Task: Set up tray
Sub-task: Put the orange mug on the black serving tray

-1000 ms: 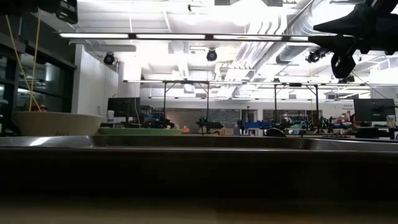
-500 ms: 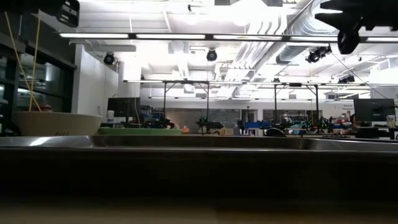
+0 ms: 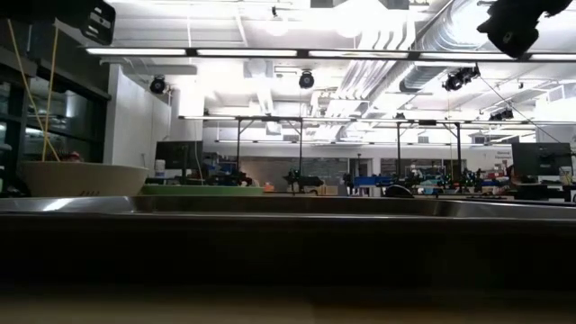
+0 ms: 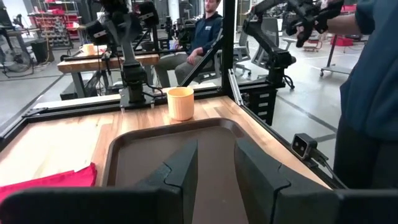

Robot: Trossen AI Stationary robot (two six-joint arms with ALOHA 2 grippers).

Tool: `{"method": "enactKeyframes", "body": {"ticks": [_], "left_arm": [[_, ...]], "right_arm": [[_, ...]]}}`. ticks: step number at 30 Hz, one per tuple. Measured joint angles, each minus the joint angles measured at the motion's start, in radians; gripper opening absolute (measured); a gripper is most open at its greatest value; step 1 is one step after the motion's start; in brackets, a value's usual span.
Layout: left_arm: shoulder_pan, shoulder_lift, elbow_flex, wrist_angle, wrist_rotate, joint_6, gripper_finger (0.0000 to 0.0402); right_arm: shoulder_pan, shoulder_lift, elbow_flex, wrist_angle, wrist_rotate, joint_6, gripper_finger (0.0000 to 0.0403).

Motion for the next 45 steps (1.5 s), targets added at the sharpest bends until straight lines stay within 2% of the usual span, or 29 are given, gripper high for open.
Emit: {"method": "enactKeyframes", "body": {"ticks": [6,12,15,29,38,45], "left_arm": [[0.000,0.000,0.000,0.000,0.000,0.000,0.0136],[0.000,0.000,0.000,0.000,0.001,0.005,0.0136],[0.000,0.000,0.000,0.000,0.001,0.005,0.0136],[0.000,0.000,0.000,0.000,0.004,0.006,0.0136],[0.000,0.000,0.000,0.000,0.004,0.007,0.0136],[0.000,0.000,0.000,0.000,0.003,0.007,0.0136]], "right_arm": [[0.000,0.134,0.085,-0.162,-0.189,0.063,0.0083],[0.000,0.177,0.069,-0.186,-0.340,0.138,0.0083],[0.011,0.177,0.052,-0.189,-0.382,0.175,0.0083],[0.193,0.225,0.043,-0.224,-0.373,0.231,0.0083],[0.323,0.264,0.043,-0.226,-0.271,0.273,0.0083],[0.375,0.298,0.043,-0.323,-0.190,0.306,0.0083]]}}
